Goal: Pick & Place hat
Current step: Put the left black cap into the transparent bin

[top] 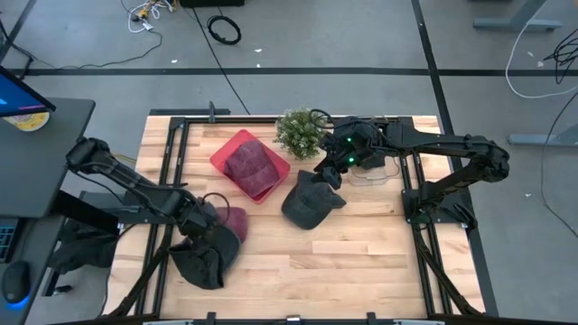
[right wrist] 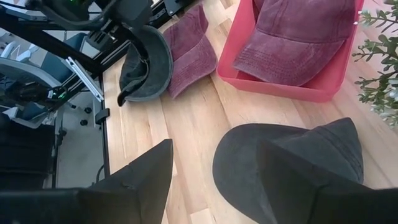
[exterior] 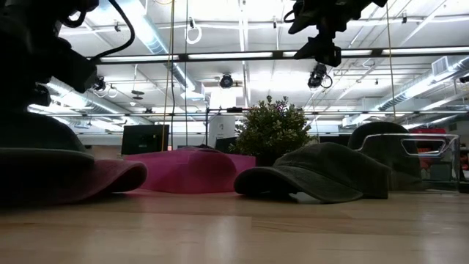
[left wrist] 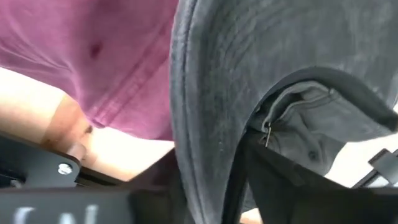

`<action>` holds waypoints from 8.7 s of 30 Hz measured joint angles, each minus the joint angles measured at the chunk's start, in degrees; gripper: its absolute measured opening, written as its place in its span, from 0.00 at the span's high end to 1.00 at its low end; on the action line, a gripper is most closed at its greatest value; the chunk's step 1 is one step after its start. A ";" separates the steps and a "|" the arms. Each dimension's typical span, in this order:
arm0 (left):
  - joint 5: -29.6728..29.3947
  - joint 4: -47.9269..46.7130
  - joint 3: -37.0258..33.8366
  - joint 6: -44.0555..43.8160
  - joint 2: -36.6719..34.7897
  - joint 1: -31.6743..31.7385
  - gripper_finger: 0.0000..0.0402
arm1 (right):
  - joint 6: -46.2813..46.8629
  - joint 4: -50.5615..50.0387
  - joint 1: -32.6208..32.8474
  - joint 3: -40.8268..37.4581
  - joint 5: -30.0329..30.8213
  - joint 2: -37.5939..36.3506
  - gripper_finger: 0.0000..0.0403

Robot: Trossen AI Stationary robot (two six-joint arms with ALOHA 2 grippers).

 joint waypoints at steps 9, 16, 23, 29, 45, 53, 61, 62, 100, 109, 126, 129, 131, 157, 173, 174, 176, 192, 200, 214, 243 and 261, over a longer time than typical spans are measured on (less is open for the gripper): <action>5.99 -0.38 2.16 -0.26 -1.02 -0.08 0.96 | -0.44 0.22 0.00 0.00 -0.01 0.00 0.43; 0.49 -7.39 12.09 -0.04 -2.78 -0.07 0.97 | -0.44 0.24 0.00 0.00 -0.54 0.00 0.43; -10.30 -16.19 27.44 1.49 -2.78 -0.07 0.97 | 0.85 0.58 -0.03 0.04 -3.45 0.00 0.43; -24.19 -19.89 36.50 2.91 -2.78 -0.05 0.97 | 3.12 1.59 -0.07 0.07 -8.84 -1.04 0.43; -52.99 -12.94 41.05 23.25 -2.30 5.45 0.97 | 17.31 18.70 -1.27 0.07 -8.39 -11.91 0.43; -84.81 0.28 41.07 43.90 0.43 9.23 0.97 | 31.99 29.34 -1.23 0.07 4.55 -12.23 0.43; -98.88 15.17 41.07 66.33 8.48 16.37 0.97 | 44.08 42.23 -1.15 0.07 15.25 -7.32 0.43; -98.88 16.04 41.07 68.16 9.74 17.29 0.97 | 44.41 45.25 -0.95 0.07 15.51 -6.23 0.43; -93.66 17.14 41.05 71.23 21.37 22.47 0.97 | 62.82 54.64 -6.05 0.04 19.51 5.99 0.54; -92.83 17.07 41.05 70.86 21.37 22.47 0.97 | 62.62 52.72 -6.07 0.04 19.53 6.25 0.63; -89.03 16.96 41.05 70.20 21.37 22.53 0.91 | 54.01 52.61 -6.08 0.00 21.37 6.60 0.98; -88.44 17.07 41.05 68.98 21.37 21.95 0.87 | 51.92 52.68 -6.09 0.00 21.63 6.58 0.98; -88.42 17.26 41.05 68.96 21.35 21.26 0.83 | 50.98 52.73 -6.23 0.00 21.44 6.53 0.99; -98.70 12.28 41.05 66.71 17.48 16.32 0.40 | 23.83 29.17 -14.40 0.00 8.47 -7.96 1.00; -91.42 11.84 41.05 61.42 17.48 20.96 0.42 | -5.65 -19.35 -16.28 3.36 12.95 -30.49 1.00; -91.07 11.85 41.05 61.42 17.48 21.18 0.42 | -7.25 -22.66 -16.28 5.00 14.46 -30.44 1.00; -91.09 11.85 41.05 61.43 17.48 21.47 0.42 | -9.68 -28.87 -16.28 8.52 16.56 -30.00 1.00; -91.06 11.87 41.05 57.33 17.48 21.70 0.42 | -21.37 -52.48 -16.24 18.93 20.18 -16.81 1.00; -91.05 11.85 41.05 56.50 17.48 21.70 0.42 | -19.69 -52.59 -16.26 18.92 22.51 -10.09 1.00; -91.05 11.85 41.05 56.46 17.48 21.70 0.42 | -4.23 -52.66 -16.59 18.91 18.58 -7.97 1.00; -88.47 11.42 41.05 56.99 17.48 21.70 0.42 | -11.61 -52.77 -16.57 10.33 16.79 -23.65 1.00; -88.47 11.49 41.05 55.43 17.48 21.70 0.42 | -23.95 -52.59 -23.51 3.78 23.52 -11.73 1.00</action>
